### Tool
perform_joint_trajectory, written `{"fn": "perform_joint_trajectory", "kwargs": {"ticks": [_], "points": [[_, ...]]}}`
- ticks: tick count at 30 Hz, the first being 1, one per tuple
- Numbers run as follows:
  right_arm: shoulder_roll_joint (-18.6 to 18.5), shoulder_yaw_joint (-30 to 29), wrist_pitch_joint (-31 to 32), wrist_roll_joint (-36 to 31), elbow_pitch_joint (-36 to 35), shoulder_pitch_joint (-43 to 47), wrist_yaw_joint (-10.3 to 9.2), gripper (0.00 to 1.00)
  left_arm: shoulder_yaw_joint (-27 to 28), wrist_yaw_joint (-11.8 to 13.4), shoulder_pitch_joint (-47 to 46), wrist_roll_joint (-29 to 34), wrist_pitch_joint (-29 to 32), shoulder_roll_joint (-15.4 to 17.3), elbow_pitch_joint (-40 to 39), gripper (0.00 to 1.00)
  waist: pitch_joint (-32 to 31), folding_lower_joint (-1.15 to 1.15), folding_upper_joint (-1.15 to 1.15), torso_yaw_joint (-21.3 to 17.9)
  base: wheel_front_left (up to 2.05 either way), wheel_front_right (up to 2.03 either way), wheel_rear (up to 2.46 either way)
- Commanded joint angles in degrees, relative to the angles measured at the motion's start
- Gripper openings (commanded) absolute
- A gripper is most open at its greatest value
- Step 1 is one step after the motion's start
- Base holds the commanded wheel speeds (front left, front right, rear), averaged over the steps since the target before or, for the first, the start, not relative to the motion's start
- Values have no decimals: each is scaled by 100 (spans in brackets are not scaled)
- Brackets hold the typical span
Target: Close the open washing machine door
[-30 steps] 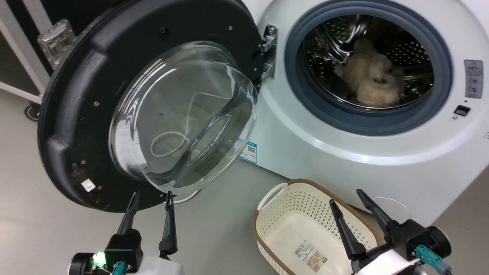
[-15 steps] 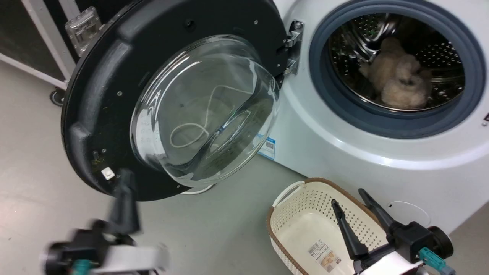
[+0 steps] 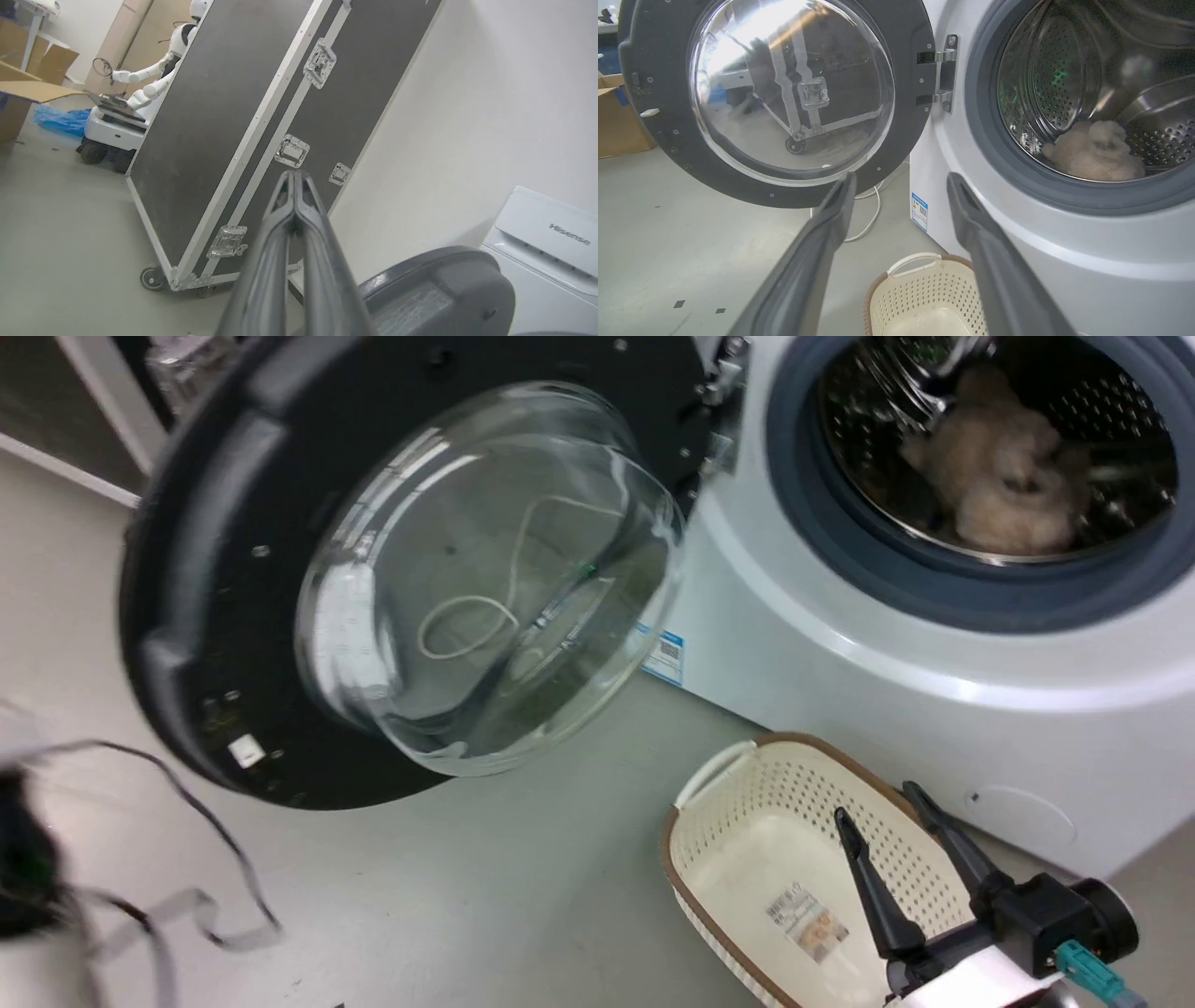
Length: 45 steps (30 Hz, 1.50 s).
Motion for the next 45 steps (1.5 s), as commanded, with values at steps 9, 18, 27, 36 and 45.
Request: {"fn": "perform_joint_trajectory", "kwargs": {"ticks": [9,18,27,36,45], "points": [[-156,0,-25,193,-69,-176,5,100,846,277,-1281,-1570,1937,932,2213,0,313,0,0,-432,0,0,0],[-178,-2,-25,232,-40,-191,5,100,1256,361,-1613,-3009,3676,920,3156,0,266,0,0,-571,0,0,0],[-70,-53,-25,143,53,-86,5,100,1080,32,-958,-3564,4775,536,2848,0,-96,0,0,-529,0,0,0],[15,-449,-25,88,129,-30,5,100,761,-162,-159,-4148,5739,-220,2032,0,-449,0,0,-576,0,0,0],[120,-745,-25,-1,187,24,5,100,-192,105,1111,-4855,6365,-670,731,0,-624,0,0,-947,0,0,0]]}}
